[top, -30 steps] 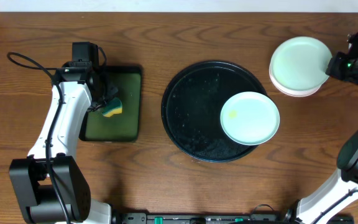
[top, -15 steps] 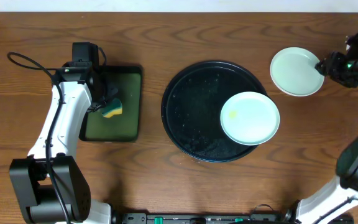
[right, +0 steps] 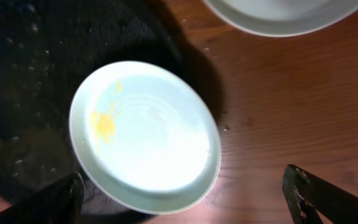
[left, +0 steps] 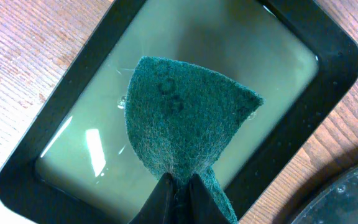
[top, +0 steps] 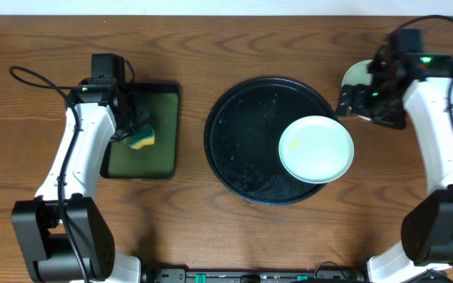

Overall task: Clean dirty plates on tray and stack at the side
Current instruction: 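Move the right gripper back and grip the remaining green plate's rim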

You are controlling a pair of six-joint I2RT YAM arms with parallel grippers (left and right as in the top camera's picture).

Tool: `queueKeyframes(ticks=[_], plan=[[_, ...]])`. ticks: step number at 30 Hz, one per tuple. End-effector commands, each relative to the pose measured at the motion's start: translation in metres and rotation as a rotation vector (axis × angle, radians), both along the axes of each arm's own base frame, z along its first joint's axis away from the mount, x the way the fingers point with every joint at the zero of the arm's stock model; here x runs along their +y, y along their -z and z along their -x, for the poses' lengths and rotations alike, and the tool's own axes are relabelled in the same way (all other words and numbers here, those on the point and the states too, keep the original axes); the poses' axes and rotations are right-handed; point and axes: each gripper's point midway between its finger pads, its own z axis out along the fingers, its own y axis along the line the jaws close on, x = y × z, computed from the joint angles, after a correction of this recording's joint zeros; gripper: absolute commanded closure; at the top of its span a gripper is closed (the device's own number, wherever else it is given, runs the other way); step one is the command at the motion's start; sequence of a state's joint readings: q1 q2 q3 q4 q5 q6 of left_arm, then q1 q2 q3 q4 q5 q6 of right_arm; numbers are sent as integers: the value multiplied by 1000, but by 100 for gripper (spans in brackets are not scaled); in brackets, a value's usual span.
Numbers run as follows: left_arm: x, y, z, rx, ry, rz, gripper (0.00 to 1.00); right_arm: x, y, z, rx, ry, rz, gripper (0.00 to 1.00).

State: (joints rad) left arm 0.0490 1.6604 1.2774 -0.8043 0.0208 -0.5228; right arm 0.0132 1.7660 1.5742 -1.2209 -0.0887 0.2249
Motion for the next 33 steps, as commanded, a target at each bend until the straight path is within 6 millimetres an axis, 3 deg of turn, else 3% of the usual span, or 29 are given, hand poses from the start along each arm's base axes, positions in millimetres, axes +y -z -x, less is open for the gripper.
queueKeyframes(ticks=[1, 2, 3, 4, 5, 6, 8, 10, 20, 28, 33], plan=[[1, 0, 3, 3, 3, -3, 93, 13, 20, 12, 48, 9, 69, 1], [1, 0, 3, 3, 3, -3, 93, 14, 24, 15, 57, -12, 77, 1], [1, 0, 3, 3, 3, -3, 93, 14, 27, 17, 64, -25, 88, 31], [1, 0, 3, 3, 3, -3, 92, 10, 29, 20, 78, 3, 104, 53], [1, 0, 3, 4, 3, -3, 93, 4, 31, 26, 102, 64, 129, 59], [1, 0, 3, 4, 3, -3, 93, -3, 33, 32, 124, 127, 158, 56], [1, 0, 3, 3, 3, -3, 93, -12, 37, 41, 154, 195, 204, 41], [1, 0, 2, 1, 3, -3, 93, -14, 45, 47, 174, 193, 215, 37], [1, 0, 2, 0, 3, -3, 93, -24, 91, 74, 230, 278, 265, 45], [1, 0, 2, 0, 3, -3, 92, -13, 98, 62, 185, 277, 199, 50], [1, 0, 2, 0, 3, -3, 93, -14, 111, 64, 174, 283, 198, 59]])
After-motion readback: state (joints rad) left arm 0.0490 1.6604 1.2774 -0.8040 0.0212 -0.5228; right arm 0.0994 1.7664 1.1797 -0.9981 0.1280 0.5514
